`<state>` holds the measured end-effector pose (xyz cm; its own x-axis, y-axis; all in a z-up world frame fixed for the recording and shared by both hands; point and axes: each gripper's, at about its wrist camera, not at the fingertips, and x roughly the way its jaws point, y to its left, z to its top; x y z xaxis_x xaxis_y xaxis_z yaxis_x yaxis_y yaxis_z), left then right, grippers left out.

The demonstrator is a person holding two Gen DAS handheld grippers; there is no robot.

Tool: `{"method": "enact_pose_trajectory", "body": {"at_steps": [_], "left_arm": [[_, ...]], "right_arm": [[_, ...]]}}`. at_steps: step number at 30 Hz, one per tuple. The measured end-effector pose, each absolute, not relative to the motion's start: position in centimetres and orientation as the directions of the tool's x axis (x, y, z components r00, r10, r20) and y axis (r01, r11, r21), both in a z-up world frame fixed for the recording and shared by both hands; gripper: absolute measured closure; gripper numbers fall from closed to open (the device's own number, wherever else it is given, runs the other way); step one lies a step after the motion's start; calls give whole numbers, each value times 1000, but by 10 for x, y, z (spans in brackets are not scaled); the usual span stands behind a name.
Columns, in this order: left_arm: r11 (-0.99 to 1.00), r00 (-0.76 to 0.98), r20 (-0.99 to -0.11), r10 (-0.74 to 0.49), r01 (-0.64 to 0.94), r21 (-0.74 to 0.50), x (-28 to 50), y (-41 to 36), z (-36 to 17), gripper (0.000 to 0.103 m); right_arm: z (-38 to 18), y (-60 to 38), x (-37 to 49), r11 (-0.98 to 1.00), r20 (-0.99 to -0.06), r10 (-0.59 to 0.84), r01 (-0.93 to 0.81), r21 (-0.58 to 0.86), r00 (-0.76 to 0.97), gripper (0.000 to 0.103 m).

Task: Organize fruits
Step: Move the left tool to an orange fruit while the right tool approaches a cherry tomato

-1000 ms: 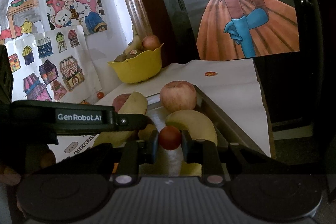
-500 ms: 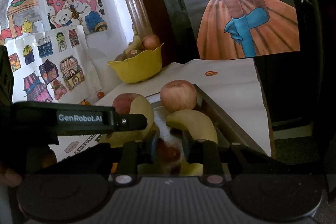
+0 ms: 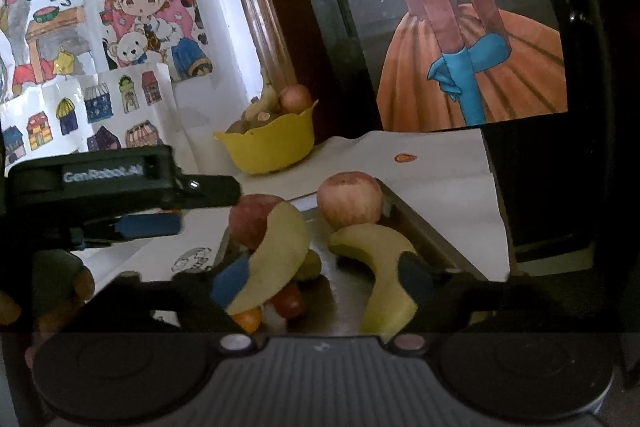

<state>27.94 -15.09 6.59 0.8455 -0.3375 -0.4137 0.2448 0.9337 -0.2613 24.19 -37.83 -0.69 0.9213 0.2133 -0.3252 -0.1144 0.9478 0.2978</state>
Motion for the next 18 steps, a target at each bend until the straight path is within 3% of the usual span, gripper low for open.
{"method": "enact_pose_trajectory", "body": {"at_steps": [3,18], "left_arm": [[944,869,-392,-302,217,-247,270,-139,70,1],[977,893,-425,-147,64,-202,208,-69,62,1]], "right_arm": [[0,-375,233,951,-311,199,-106,290,930,0],[18,-341,191,974,-332,138,-67,216,933,0]]}}
